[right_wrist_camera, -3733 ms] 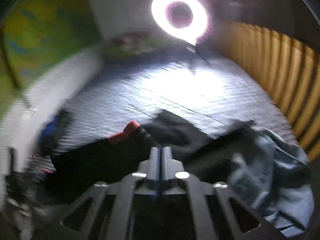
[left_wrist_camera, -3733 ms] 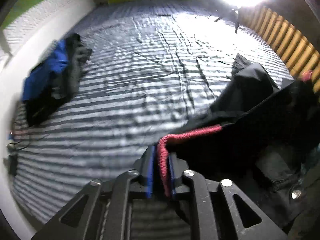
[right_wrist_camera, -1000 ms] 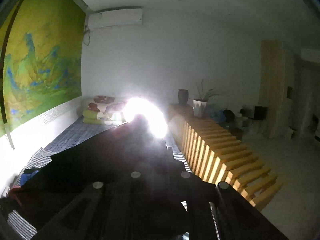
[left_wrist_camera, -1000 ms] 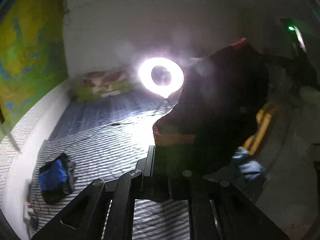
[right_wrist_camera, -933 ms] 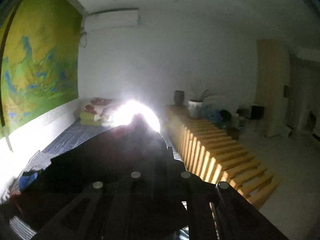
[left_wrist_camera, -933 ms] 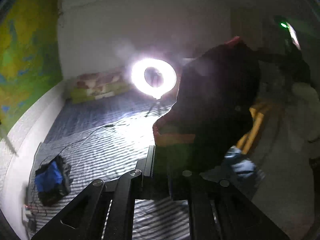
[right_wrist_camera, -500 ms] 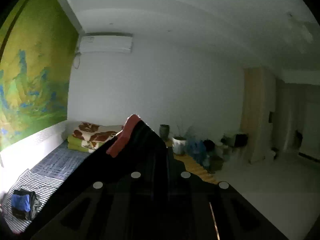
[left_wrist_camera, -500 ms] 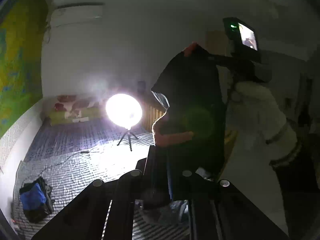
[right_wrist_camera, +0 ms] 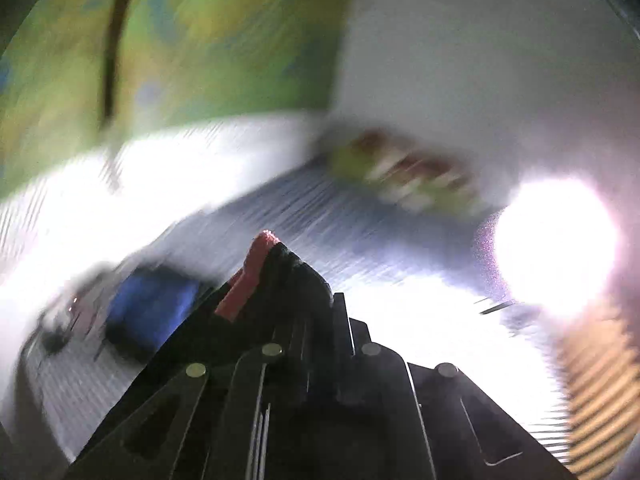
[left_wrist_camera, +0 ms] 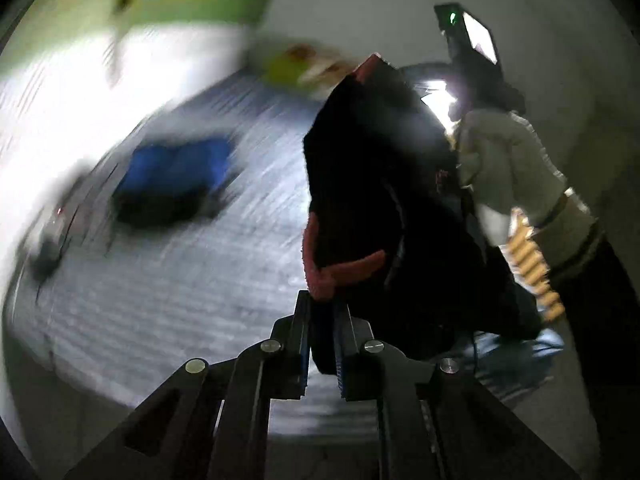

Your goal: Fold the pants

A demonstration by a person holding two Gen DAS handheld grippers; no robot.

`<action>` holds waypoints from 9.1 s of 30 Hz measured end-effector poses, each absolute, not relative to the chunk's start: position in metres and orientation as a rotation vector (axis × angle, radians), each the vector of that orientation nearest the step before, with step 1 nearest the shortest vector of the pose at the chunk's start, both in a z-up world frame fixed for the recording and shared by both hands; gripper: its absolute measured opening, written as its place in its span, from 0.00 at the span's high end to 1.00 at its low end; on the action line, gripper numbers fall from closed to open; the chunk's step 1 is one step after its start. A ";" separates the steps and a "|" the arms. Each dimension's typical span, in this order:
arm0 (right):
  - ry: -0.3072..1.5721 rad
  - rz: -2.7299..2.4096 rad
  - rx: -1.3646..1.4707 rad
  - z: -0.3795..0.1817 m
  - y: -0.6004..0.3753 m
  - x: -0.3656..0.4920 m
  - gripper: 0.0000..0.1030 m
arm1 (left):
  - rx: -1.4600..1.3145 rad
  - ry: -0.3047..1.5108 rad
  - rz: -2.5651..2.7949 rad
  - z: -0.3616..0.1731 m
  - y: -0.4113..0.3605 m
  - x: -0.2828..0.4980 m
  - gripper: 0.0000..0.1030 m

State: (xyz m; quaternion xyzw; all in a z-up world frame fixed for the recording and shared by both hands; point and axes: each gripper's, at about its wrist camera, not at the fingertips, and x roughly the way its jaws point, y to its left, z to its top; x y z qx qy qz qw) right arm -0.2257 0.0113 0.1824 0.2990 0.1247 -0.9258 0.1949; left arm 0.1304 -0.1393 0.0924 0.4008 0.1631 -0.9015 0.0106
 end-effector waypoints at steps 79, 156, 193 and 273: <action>0.273 -3.044 1.383 0.037 0.341 -0.324 0.79 | 1.390 0.578 -2.902 -0.077 -0.114 -0.083 0.69; -0.286 -2.684 1.503 -0.068 0.432 0.062 0.49 | 1.433 0.585 -2.436 -0.103 -0.231 0.146 0.84; 0.093 -2.671 1.161 0.074 0.322 0.052 0.70 | 1.434 0.652 -2.451 -0.090 -0.234 0.121 0.43; 0.376 -2.204 1.281 -0.085 -0.022 -0.102 0.57 | 1.465 0.368 -2.593 -0.114 -0.220 0.039 0.44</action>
